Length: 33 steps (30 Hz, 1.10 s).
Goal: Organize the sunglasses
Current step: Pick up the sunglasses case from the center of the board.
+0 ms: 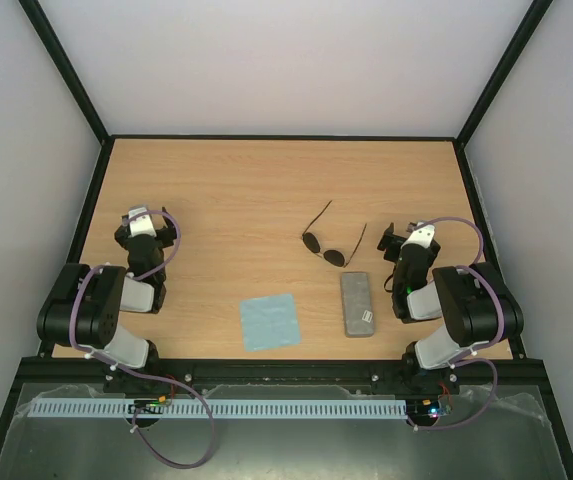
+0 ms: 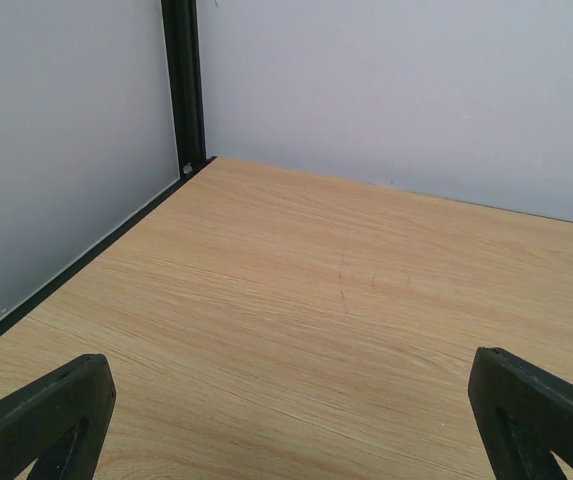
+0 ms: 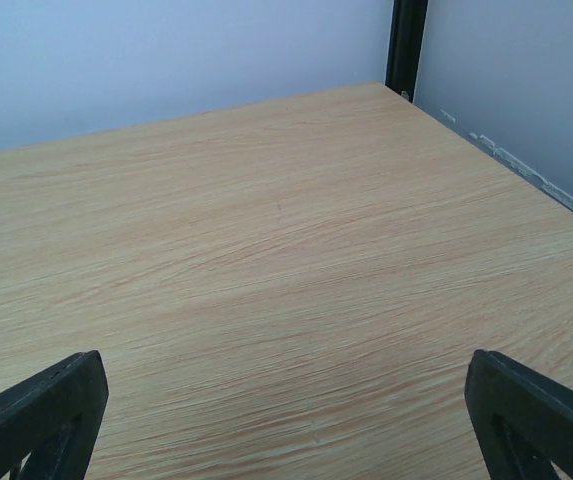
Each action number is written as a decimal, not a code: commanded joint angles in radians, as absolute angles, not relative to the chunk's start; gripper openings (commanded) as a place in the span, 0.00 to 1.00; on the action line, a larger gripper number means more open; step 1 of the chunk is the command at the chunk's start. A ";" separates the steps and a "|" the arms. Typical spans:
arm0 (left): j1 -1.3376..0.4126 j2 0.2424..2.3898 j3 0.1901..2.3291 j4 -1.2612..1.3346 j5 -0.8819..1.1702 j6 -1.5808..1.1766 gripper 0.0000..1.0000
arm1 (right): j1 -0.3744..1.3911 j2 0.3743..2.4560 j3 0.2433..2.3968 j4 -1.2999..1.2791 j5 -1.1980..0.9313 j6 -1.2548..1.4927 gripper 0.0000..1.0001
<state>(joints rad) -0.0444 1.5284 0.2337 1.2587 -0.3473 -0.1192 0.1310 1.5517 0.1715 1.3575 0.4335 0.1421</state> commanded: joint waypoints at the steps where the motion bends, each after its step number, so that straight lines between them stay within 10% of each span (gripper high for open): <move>1: -0.038 1.532 0.228 1.302 -0.339 -0.114 0.99 | 0.126 1.542 0.183 1.381 0.448 0.146 0.99; 20: -0.105 1.502 0.177 1.402 -0.420 -0.057 1.00 | 0.134 1.454 0.115 1.435 0.433 0.125 0.99; 33: -0.229 1.068 0.536 0.589 -0.402 -0.181 0.99 | 0.151 0.973 0.614 0.165 0.245 0.548 0.99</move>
<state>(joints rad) -0.2070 1.2167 0.3923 0.9440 -0.4896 -0.0723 0.1509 0.9928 0.4641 0.6392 0.3817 0.3553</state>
